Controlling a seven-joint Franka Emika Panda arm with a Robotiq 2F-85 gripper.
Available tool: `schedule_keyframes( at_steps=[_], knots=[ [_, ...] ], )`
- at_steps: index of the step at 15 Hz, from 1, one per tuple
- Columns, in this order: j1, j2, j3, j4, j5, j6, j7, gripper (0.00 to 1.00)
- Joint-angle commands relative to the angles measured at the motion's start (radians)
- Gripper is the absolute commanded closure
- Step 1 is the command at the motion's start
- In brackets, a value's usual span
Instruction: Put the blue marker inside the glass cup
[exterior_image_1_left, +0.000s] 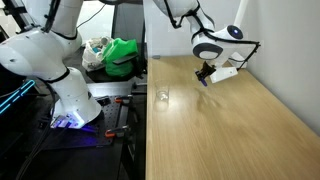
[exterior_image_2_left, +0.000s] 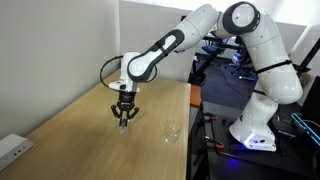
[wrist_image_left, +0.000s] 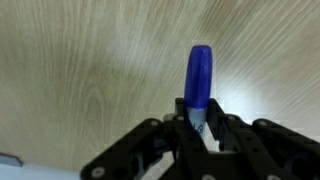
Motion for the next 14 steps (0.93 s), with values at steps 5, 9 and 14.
schedule_keyframes(
  at_steps=[5,9,14],
  knots=[
    [-0.034,-0.054,0.011,-0.001,0.214,-0.22,-0.293,0.94],
    [-0.016,-0.061,-0.022,0.017,0.295,-0.348,-0.384,0.94],
    [0.004,-0.067,-0.064,0.032,0.42,-0.472,-0.438,0.94]
  ],
)
